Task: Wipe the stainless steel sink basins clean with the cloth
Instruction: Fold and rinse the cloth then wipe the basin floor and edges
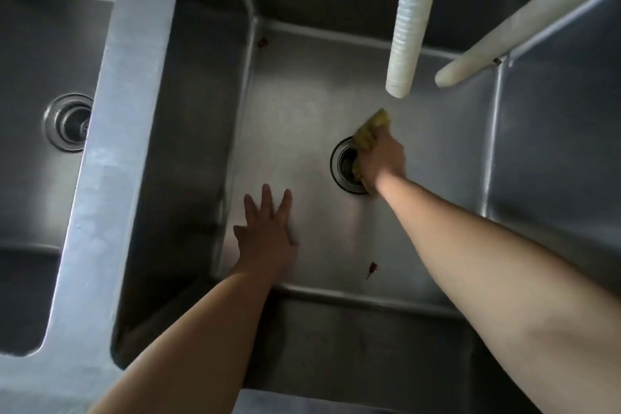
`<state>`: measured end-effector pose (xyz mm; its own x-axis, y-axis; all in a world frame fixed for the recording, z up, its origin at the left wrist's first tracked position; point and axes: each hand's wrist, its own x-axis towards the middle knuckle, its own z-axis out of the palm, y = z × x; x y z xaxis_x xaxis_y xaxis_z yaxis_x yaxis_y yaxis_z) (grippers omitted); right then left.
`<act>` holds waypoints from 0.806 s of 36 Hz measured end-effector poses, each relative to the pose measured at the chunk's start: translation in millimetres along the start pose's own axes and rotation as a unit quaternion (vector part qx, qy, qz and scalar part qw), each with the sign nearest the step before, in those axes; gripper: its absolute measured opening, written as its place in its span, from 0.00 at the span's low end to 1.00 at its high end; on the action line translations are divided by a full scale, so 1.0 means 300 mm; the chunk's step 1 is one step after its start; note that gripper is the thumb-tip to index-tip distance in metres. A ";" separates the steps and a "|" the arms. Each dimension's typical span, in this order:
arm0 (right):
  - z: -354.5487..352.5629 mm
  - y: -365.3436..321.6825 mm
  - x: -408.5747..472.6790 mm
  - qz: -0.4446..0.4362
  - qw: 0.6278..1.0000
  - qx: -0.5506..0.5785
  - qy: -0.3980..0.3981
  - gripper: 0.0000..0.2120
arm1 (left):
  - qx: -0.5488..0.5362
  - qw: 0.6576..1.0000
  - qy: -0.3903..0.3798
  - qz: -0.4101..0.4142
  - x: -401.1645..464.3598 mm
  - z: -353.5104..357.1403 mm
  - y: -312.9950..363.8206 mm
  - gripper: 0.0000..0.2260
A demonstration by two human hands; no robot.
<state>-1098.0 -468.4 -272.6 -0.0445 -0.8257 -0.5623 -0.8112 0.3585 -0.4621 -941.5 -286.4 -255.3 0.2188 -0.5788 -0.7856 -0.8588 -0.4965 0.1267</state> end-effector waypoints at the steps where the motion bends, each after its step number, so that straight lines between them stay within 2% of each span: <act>1: 0.019 -0.025 0.006 -0.011 1.000 0.007 -0.010 0.17 | 0.001 1.000 -0.002 0.001 0.002 0.001 -0.003 0.48; 5: 0.074 -0.080 -0.014 -0.128 0.986 -0.076 -0.069 0.25 | 0.002 1.000 -0.006 0.005 0.008 0.005 -0.010 0.50; 8: 0.095 -0.065 -0.051 -0.197 0.960 -0.143 -0.135 0.25 | 0.004 1.000 -0.008 0.010 0.009 0.008 -0.010 0.50; 13: 0.102 0.008 -0.151 -0.240 0.912 -0.276 -0.188 0.21 | 0.015 1.000 -0.010 0.009 0.006 0.009 -0.008 0.51; 19: 0.059 0.102 -0.228 -0.200 0.902 -0.308 -0.225 0.20 | -0.003 1.000 -0.027 0.015 0.001 -0.009 -0.010 0.50; 23: 0.016 0.160 -0.249 -0.134 0.921 -0.293 -0.220 0.21 | -0.020 0.999 -0.043 0.007 -0.002 -0.025 -0.005 0.46; 24: 0.002 0.172 -0.257 -0.109 0.933 -0.260 -0.224 0.21 | -0.024 0.998 -0.048 0.008 -0.004 -0.031 -0.003 0.46; 27: -0.056 0.203 -0.313 -0.003 0.971 -0.042 -0.234 0.19 | -0.024 0.997 -0.077 0.014 -0.008 -0.066 -0.003 0.44; 29: -0.112 0.224 -0.360 0.044 0.976 -0.001 -0.212 0.14 | -0.021 0.995 -0.093 0.014 -0.008 -0.108 -0.012 0.41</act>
<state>-1167.2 -369.7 -219.9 0.1314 -0.5364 -0.8337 -0.8165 0.4183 -0.3979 -923.9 -304.2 -234.3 0.1007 -0.4648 -0.8797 -0.8422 -0.5106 0.1733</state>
